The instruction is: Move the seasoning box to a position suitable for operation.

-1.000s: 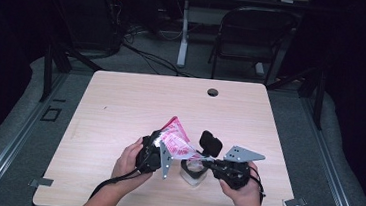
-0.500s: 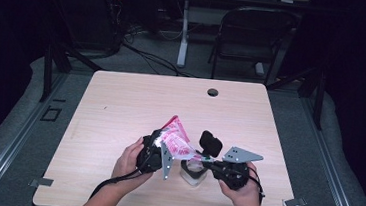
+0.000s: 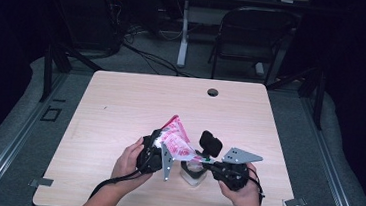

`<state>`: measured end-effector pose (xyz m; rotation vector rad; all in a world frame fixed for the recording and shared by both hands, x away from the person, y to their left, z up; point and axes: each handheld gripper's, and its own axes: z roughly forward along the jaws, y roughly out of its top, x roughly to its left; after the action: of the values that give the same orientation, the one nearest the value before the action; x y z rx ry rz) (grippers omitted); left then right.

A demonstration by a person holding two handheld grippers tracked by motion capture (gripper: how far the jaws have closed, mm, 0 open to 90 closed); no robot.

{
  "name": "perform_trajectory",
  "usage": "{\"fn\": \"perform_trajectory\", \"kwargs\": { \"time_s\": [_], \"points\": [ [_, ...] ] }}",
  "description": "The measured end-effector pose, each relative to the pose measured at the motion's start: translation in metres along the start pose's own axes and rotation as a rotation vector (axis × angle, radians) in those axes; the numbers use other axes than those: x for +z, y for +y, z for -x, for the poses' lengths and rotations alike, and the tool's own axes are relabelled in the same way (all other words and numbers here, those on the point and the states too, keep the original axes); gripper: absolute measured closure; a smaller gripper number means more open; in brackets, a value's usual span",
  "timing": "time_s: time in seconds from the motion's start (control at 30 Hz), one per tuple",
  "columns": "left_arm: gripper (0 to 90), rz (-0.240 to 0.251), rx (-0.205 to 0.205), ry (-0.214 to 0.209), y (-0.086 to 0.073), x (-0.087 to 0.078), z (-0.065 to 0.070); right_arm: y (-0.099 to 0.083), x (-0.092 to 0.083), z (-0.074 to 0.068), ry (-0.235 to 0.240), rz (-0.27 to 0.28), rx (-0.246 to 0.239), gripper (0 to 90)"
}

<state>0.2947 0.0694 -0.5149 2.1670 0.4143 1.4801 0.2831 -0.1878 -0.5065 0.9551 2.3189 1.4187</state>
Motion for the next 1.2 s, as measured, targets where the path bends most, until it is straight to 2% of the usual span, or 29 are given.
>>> {"fn": "perform_trajectory", "kwargs": {
  "time_s": [0.57, 1.2],
  "points": [
    [63.3, 0.019, 0.027, 0.038, 0.0004, -0.0018, 0.0005, -0.001, 0.0002, -0.0002, 0.009, 0.008, 0.003, 90.0],
    [62.7, 0.036, 0.087, 0.086, 0.0034, -0.0047, 0.0002, -0.0023, 0.0013, 0.0004, 0.008, 0.0, 0.003, 90.0]
  ]
}}
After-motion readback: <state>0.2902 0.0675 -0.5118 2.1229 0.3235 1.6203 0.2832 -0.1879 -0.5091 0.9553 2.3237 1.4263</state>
